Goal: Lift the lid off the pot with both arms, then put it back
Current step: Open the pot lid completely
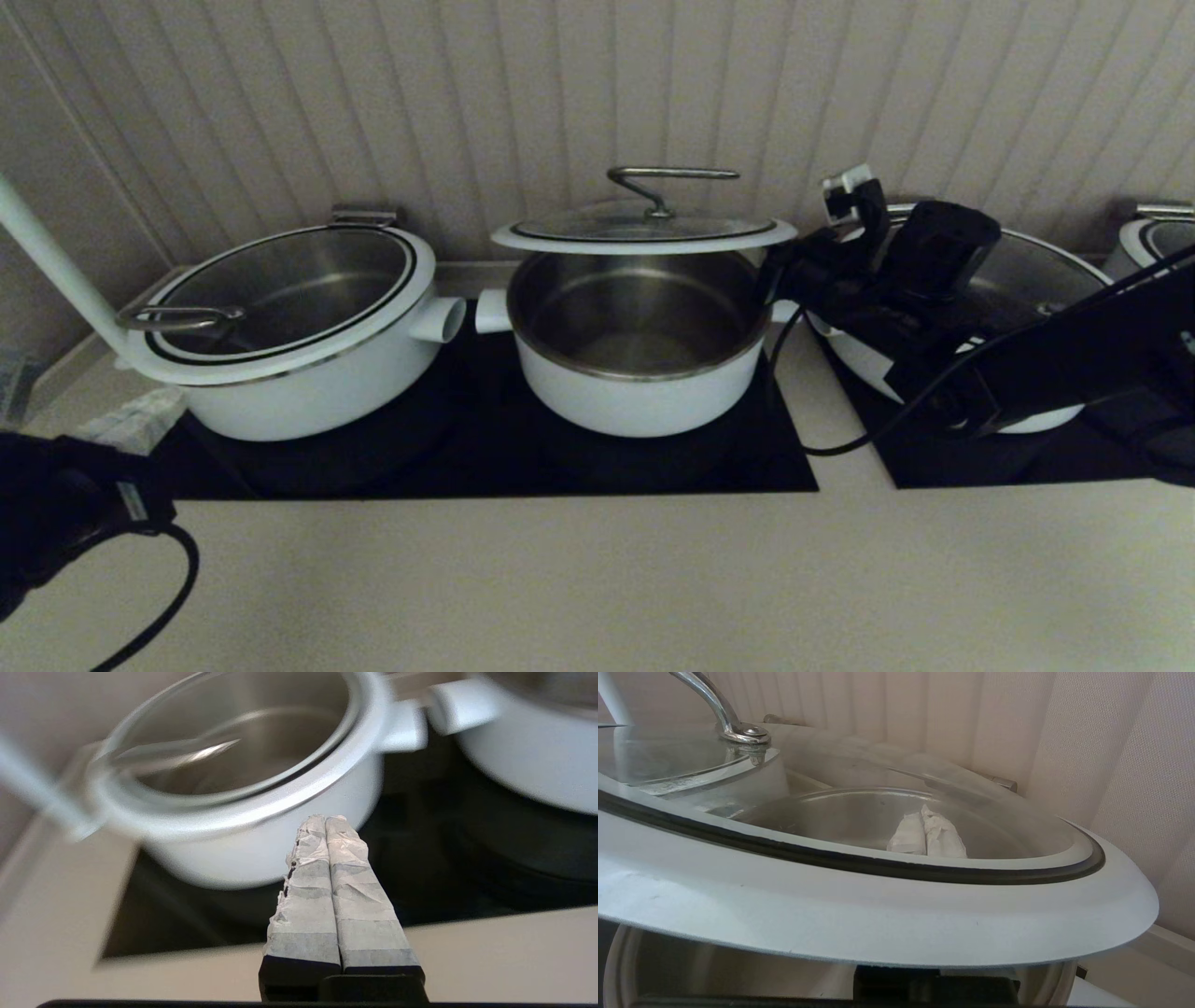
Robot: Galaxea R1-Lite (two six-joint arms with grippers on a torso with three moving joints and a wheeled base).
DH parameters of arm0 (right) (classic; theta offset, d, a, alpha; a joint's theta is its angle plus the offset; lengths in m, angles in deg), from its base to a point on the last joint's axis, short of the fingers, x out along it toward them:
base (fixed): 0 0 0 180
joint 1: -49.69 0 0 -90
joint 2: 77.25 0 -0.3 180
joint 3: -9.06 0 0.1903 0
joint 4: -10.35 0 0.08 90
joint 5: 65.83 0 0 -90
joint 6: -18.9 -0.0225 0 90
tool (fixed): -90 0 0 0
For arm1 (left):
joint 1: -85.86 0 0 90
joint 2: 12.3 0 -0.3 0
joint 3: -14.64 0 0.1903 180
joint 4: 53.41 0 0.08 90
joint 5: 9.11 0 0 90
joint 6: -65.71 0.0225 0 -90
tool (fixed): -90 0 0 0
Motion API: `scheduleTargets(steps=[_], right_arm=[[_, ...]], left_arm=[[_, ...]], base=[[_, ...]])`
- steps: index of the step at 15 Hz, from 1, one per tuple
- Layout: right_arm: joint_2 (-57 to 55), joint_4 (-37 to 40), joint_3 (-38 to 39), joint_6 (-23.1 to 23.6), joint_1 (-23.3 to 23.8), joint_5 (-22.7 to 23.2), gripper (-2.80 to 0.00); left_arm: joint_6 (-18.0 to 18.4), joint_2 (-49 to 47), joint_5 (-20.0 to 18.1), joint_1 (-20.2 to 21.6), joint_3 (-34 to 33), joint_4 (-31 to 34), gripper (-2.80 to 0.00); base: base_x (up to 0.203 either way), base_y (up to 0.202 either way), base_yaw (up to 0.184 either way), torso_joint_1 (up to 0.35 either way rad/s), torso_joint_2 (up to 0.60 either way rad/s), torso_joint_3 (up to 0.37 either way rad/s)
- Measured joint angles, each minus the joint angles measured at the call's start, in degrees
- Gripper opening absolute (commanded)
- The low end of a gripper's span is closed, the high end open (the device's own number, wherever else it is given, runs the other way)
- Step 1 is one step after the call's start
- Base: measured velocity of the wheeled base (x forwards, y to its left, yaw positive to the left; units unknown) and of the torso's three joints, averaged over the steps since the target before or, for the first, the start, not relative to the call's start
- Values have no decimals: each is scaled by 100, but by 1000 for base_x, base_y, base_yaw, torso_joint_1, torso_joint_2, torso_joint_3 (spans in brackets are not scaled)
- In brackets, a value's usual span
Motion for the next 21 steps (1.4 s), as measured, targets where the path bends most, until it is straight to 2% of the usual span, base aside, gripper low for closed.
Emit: scheduleTargets(steps=[3,6,10,13,14,17,21], right_arm=[[20,7,-6,1,0,-2,-280],[35,22,-52,1,0,-2,-280],[89,45,-61,4,0,-1,-280],[118,46,-63,2,0,0,-280],[123,46,-63,4,0,-2,-280],[127,49,-63,12,0,0,-280],[127,54,-59,44,0,0,-280]], left_arm=[[-1,689,378,44,-504,6,-280],[-9,1549,514,49,-1050,254,-280],[-17,3277,625,47,-1230,1859,-280],[-345,4176,1321,41,-1262,3274,-280],[-437,4374,1383,33,-1263,3592,-280],[-450,4841,1388,-18,-1269,4083,-280],[-228,5591,1275,-202,-1260,4254,-280]], base=[[0,0,0,0,0,0],[0,0,0,0,0,0],[0,0,0,0,0,0],[0,0,0,0,0,0],[0,0,0,0,0,0],[0,0,0,0,0,0],[0,0,0,0,0,0]])
